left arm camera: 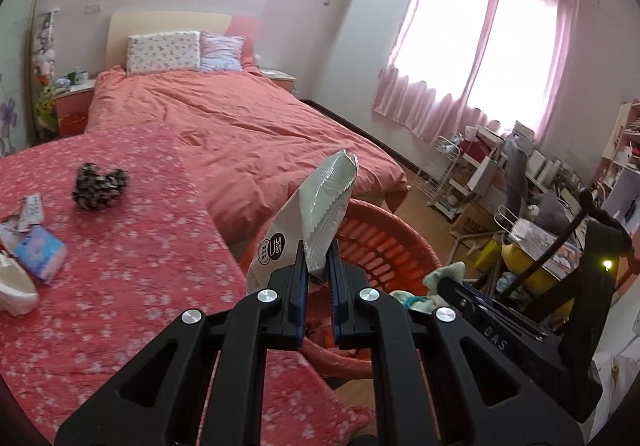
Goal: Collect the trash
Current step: 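Carry the cloth and paper bag over the orange basket and open both tools, then move both tools back to the bed toward the white tissue and black mesh pad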
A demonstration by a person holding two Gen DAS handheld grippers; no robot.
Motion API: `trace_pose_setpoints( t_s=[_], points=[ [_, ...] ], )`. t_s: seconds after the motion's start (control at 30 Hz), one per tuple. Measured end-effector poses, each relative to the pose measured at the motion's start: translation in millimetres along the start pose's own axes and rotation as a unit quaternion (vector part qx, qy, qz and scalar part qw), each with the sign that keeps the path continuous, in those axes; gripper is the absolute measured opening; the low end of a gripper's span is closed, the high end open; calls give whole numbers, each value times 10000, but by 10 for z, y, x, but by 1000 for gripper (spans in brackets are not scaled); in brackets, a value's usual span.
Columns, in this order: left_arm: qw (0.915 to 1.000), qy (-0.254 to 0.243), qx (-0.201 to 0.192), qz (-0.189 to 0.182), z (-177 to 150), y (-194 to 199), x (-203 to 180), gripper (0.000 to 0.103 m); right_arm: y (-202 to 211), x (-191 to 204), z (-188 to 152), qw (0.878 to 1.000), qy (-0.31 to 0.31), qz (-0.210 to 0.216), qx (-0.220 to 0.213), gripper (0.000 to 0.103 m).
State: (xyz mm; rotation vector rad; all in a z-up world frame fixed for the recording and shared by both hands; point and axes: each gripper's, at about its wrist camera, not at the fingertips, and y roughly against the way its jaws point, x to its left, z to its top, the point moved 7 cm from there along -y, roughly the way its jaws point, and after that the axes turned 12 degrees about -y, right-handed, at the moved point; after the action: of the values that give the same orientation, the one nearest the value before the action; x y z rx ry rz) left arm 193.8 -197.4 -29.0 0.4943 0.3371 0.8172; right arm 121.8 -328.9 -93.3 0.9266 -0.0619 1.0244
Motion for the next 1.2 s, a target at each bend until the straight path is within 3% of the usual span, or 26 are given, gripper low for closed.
trace_pose_setpoints(
  t_s=[0.5, 0.57, 0.7, 0.9, 1.2],
  points=[
    [9985, -39, 374, -406, -106, -407, -241, 9, -344, -137, 92, 9998, -188, 5, 67, 13],
    [9980, -49, 448, -435, -130, -452, -266, 9, -380, -144, 107, 9997, -218, -3, 78, 15],
    [9967, -28, 651, -478, -198, -554, -274, 10, -456, -171, 120, 9995, -290, 1, 120, 29],
    [9955, -2, 825, -461, -250, -619, -244, 35, -499, -219, 119, 9991, -383, -20, 169, 33],
    [9958, -18, 878, -240, -285, -574, -116, 43, -420, -271, 114, 9993, -341, -161, 59, 46]
  ],
)
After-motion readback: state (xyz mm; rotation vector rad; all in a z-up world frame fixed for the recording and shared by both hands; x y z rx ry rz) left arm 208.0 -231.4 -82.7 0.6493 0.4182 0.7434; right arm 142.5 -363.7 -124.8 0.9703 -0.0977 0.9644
